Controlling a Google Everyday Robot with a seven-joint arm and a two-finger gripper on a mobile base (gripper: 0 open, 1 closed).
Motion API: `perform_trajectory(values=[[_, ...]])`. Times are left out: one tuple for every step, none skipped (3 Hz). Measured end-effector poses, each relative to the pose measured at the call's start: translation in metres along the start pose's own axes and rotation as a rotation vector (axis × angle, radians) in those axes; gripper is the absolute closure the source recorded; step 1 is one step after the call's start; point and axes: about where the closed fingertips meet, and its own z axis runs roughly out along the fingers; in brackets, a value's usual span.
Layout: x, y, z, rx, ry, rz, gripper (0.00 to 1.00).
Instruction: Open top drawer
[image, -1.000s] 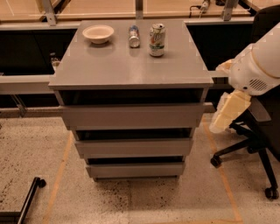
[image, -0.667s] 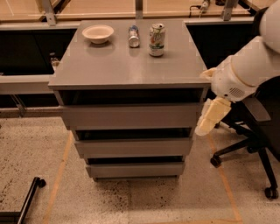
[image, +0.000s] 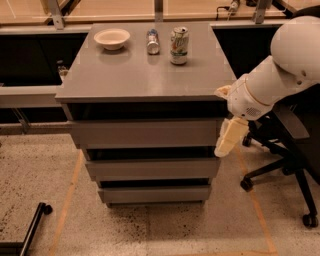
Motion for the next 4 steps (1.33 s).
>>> perform_trajectory(values=[[0.0,0.007,0.002,-0.021,0.019,-0.006,0.0],[0.009,0.016,0.023,-0.041,-0.002,0.041,0.0],[0.033,0.004,0.054,-0.033,-0.098,0.083,0.0],[0.045,-0.006,0.076,-0.033,-0.159,0.093,0.0]])
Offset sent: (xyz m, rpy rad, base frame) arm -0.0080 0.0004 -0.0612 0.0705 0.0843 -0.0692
